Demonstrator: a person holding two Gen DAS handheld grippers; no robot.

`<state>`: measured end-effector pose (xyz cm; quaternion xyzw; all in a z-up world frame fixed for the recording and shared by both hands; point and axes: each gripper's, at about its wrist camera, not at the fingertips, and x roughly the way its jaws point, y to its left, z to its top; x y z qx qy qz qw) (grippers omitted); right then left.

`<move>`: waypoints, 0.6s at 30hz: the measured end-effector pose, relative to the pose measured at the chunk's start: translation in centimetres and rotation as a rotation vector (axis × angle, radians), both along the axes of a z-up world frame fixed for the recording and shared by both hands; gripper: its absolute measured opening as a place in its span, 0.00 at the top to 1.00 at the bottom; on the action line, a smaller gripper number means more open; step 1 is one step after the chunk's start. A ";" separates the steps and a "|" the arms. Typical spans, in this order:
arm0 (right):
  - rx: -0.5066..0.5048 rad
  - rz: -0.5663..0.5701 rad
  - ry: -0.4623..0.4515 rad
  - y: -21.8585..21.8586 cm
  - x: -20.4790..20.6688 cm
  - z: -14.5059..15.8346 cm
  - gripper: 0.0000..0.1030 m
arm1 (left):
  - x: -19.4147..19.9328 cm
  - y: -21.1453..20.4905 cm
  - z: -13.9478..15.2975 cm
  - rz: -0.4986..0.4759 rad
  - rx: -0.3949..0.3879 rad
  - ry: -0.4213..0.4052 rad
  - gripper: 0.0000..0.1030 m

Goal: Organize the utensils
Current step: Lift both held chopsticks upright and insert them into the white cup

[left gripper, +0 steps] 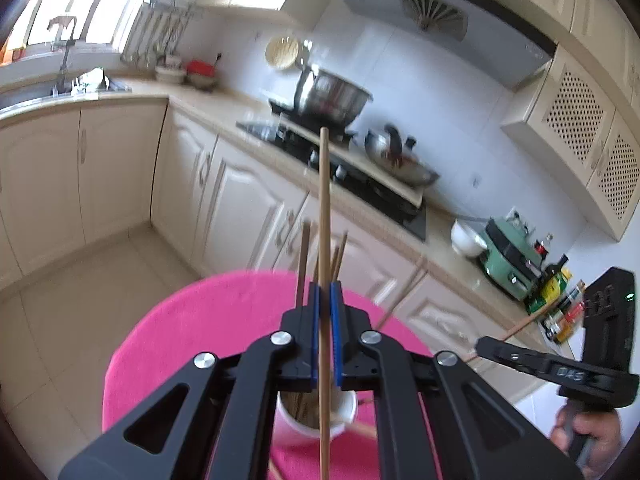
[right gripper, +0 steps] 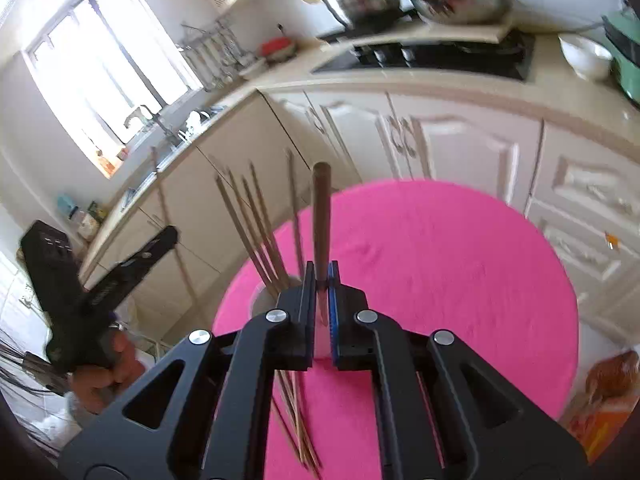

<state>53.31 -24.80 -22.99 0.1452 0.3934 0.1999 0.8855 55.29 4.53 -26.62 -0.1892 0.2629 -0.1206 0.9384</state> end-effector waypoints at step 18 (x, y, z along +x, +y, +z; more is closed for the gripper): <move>-0.017 0.099 -0.050 3.6 2.8 1.6 0.95 | 3.7 -2.8 -2.8 0.078 0.103 -0.061 0.95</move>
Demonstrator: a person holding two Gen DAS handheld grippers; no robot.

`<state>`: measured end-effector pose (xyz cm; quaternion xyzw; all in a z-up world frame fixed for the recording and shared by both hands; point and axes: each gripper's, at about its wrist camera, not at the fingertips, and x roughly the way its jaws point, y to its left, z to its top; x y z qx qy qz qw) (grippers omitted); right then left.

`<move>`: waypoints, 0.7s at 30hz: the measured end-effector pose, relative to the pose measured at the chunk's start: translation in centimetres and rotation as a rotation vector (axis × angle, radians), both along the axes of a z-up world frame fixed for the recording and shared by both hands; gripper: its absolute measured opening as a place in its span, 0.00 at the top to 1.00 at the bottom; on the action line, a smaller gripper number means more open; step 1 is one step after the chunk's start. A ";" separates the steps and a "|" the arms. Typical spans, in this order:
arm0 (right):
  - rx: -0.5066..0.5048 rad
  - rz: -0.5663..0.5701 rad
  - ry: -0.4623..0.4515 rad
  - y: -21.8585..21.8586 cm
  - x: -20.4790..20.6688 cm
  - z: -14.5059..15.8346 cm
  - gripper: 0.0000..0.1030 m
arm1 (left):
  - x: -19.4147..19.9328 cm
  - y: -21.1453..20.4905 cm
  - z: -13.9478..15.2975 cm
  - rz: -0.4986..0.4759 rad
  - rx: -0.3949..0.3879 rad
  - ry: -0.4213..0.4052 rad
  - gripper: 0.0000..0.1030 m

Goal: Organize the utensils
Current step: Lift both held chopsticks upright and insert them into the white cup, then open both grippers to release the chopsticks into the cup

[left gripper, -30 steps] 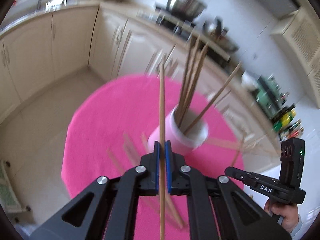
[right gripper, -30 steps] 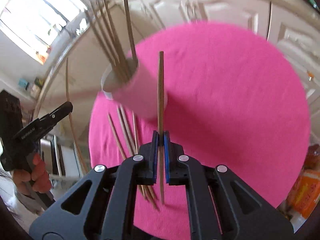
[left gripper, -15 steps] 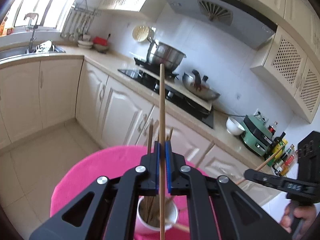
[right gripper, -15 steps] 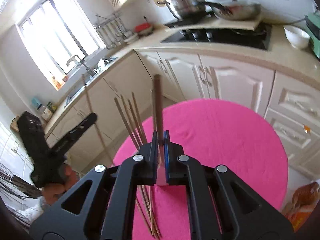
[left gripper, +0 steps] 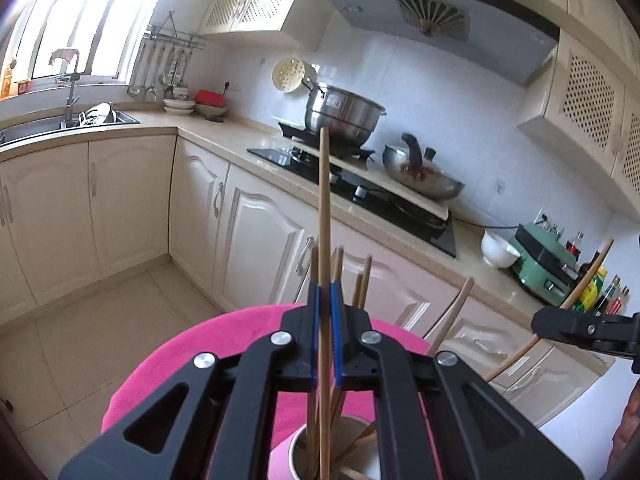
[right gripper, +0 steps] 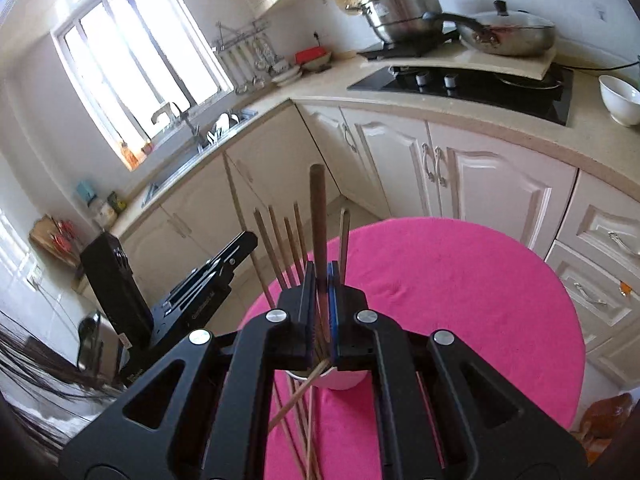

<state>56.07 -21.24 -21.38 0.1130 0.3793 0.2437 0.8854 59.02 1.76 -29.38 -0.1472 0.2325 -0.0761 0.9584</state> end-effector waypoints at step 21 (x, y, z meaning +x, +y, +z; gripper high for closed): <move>-0.027 -0.044 0.036 1.5 -1.8 -3.0 0.75 | -3.9 1.4 -2.9 -0.018 -0.049 0.171 0.71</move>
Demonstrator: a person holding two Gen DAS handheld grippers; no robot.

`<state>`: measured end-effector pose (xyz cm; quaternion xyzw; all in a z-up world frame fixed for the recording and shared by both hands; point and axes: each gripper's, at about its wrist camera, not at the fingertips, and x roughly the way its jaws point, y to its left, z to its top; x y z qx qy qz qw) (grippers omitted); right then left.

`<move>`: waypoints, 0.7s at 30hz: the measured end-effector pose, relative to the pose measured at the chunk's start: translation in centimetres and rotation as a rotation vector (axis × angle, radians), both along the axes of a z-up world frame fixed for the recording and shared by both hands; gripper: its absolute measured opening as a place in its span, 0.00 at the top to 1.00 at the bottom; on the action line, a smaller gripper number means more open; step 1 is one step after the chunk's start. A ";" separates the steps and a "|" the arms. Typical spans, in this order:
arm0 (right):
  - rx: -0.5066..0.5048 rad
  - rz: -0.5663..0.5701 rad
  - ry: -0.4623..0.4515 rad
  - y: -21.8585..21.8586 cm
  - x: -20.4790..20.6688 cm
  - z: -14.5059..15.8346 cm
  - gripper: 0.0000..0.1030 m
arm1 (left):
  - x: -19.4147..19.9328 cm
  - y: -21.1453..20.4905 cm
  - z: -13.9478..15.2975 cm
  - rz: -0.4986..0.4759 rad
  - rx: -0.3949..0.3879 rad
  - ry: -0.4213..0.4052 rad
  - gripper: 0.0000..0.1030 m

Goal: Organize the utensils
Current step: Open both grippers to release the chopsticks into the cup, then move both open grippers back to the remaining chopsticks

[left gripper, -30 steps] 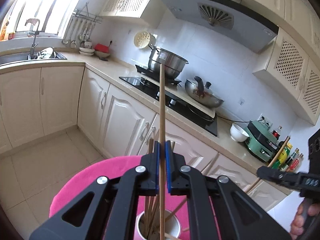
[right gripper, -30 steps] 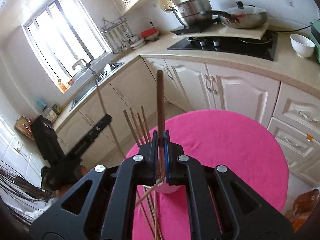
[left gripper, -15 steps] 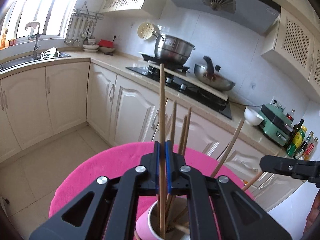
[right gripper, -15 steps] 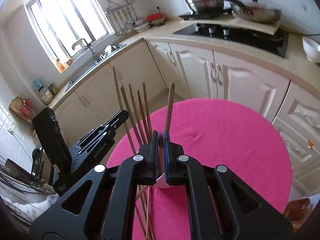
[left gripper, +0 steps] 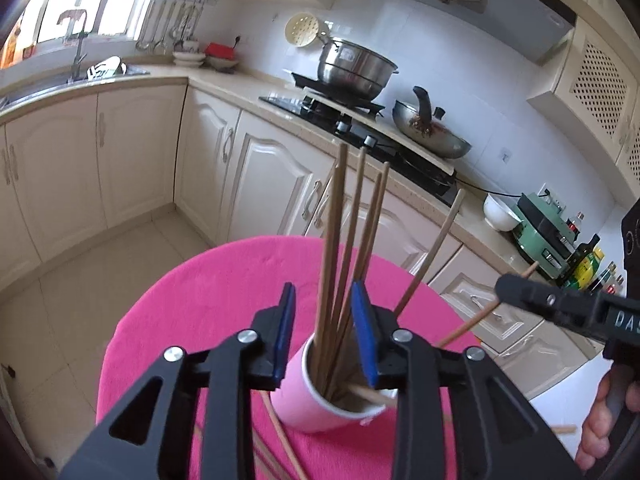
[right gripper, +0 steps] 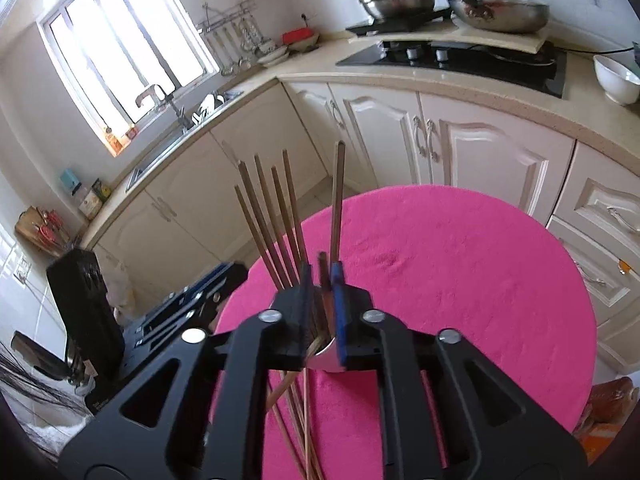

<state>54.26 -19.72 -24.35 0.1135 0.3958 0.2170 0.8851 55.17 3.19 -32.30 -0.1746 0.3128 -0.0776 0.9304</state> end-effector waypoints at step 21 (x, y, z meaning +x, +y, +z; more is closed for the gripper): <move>-0.100 -0.171 0.264 -2.4 -6.3 -11.3 0.51 | -2.8 1.2 -12.5 0.012 0.084 0.695 0.65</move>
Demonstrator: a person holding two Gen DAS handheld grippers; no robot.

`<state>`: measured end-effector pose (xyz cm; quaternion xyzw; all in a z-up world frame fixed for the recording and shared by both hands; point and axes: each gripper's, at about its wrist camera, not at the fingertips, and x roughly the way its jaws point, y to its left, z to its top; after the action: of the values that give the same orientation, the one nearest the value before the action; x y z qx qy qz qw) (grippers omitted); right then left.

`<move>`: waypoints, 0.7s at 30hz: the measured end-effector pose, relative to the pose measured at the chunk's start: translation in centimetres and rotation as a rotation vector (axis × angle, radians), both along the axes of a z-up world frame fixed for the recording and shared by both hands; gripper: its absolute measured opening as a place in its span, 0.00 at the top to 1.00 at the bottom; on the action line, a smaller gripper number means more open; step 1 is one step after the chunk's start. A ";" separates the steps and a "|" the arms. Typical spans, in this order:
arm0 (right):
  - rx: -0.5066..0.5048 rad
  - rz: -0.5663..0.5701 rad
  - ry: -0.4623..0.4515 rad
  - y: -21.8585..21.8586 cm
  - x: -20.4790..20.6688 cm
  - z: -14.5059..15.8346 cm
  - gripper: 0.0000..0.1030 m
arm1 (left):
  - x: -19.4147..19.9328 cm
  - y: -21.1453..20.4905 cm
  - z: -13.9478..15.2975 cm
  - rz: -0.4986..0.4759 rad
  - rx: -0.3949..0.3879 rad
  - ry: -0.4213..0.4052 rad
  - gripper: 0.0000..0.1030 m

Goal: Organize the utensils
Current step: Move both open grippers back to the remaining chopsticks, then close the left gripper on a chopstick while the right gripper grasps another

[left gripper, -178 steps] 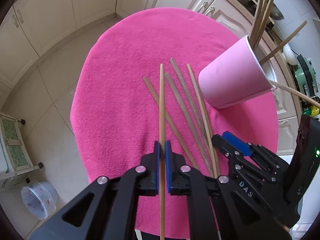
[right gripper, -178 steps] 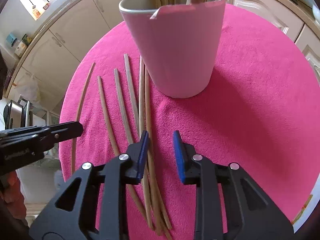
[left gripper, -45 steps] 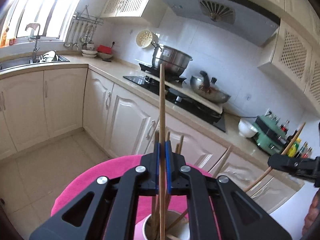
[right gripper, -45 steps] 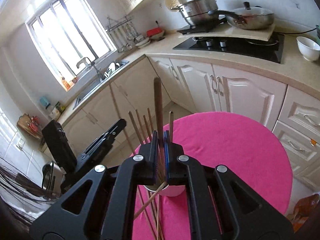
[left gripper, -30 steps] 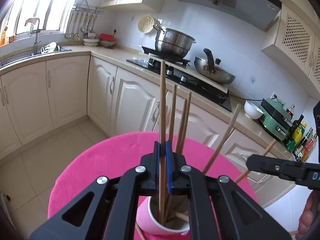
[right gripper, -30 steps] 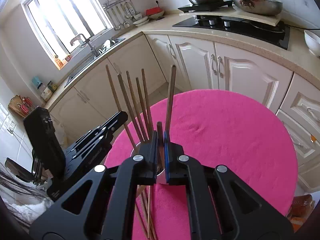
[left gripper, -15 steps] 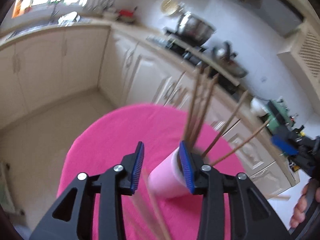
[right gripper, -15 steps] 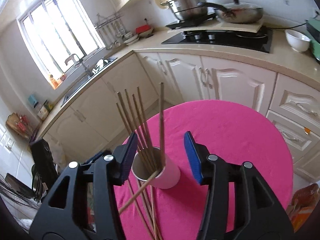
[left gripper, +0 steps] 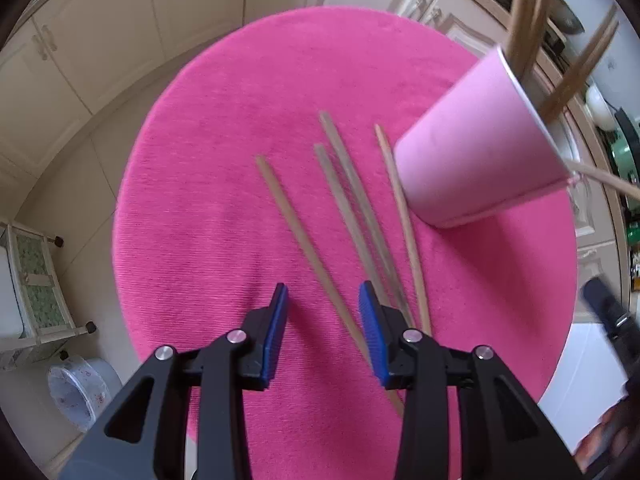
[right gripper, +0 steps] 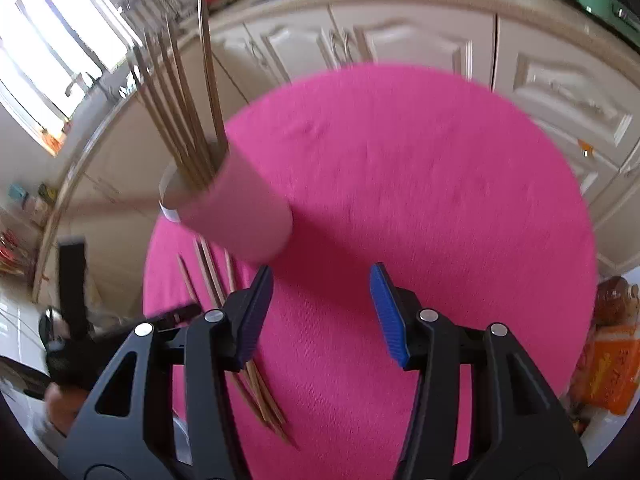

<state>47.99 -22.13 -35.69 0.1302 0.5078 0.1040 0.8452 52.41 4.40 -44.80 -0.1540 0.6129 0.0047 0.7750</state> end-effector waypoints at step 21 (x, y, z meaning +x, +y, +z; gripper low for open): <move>0.009 0.212 0.115 7.4 -0.3 -4.9 0.60 | 0.0 -0.5 -0.7 -0.187 0.111 0.018 0.94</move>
<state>47.71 -14.71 -40.60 0.0852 0.5659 0.1874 0.7983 52.41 3.94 -45.46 -0.0530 0.6305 -0.0324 0.7737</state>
